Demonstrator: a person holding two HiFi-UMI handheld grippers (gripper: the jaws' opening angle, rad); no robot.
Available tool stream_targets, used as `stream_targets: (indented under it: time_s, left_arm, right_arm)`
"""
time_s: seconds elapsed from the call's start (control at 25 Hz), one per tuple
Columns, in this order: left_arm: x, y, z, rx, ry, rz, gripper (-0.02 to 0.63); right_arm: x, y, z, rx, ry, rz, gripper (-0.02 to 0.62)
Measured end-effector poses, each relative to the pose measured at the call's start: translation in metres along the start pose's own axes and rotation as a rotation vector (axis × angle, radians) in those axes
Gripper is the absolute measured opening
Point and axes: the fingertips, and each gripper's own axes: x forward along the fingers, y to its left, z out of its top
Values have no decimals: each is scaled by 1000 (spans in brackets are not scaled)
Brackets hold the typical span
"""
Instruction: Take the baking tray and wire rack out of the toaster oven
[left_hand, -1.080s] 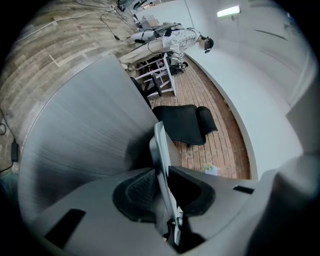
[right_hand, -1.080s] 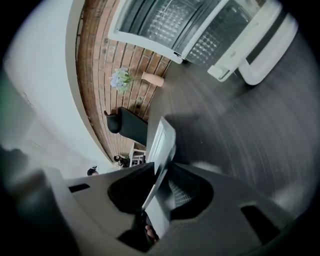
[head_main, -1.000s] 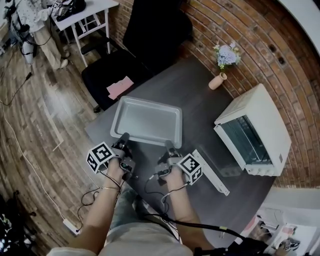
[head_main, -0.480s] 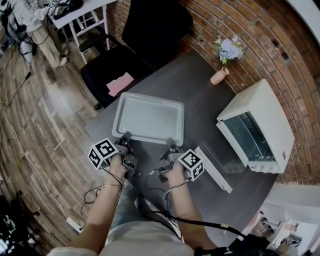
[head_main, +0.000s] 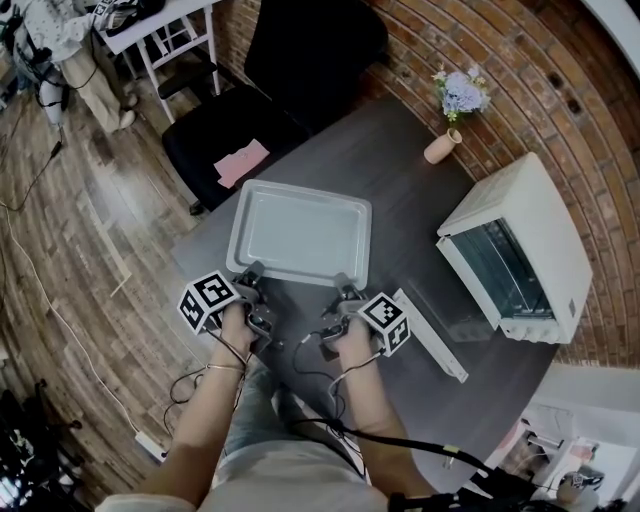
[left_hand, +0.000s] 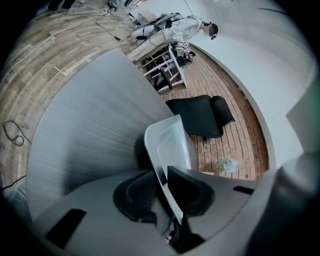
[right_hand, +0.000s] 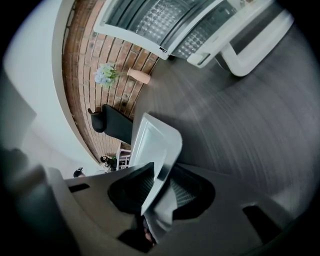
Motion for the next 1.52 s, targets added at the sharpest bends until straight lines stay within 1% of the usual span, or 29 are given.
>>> stream_targets:
  time_s: [0.04, 0.12, 0.2, 0.24, 0.4, 0.52, 0.68, 0.84, 1.04, 1.2, 1.36, 1.52]
  left_arm:
    - [0, 1, 0, -5, 0, -2, 60]
    - [1, 2, 1, -16, 1, -3, 64]
    - [1, 3, 0, -19, 0, 0, 91]
    - [0, 3, -1, -18, -1, 1, 114]
    - [-5, 2, 0, -38, -12, 6, 165]
    - [-13, 6, 3, -64, -27, 19, 181]
    - [-23, 11, -3, -79, -32, 35, 190]
    - [-36, 14, -15, -86, -26, 41, 195]
    - [-50, 13, -25, -84, -27, 33, 196]
    - [-61, 13, -33, -84, -33, 23, 196]
    - [-69, 12, -43, -82, -33, 16, 196]
    - [-75, 9, -56, -69, -26, 9, 196]
  right_arm:
    - [1, 0, -1, 6, 5, 1, 99]
    - [1, 1, -2, 23, 8, 4, 155]
    - [1, 1, -3, 34, 7, 2, 185]
    - [0, 1, -4, 36, 7, 0, 187]
    - [-5, -2, -4, 40, 4, -6, 202]
    - [-12, -5, -5, 49, 1, -25, 233]
    - [-22, -9, -6, 68, -1, -57, 294]
    - [-37, -19, -12, 81, 13, -106, 318]
    - [-53, -34, -21, 127, 48, -148, 321]
    - [-66, -43, -27, 120, 66, -177, 326]
    - [-81, -46, -28, 126, 61, -173, 337]
    - [-96, -44, -25, 132, 47, -140, 336]
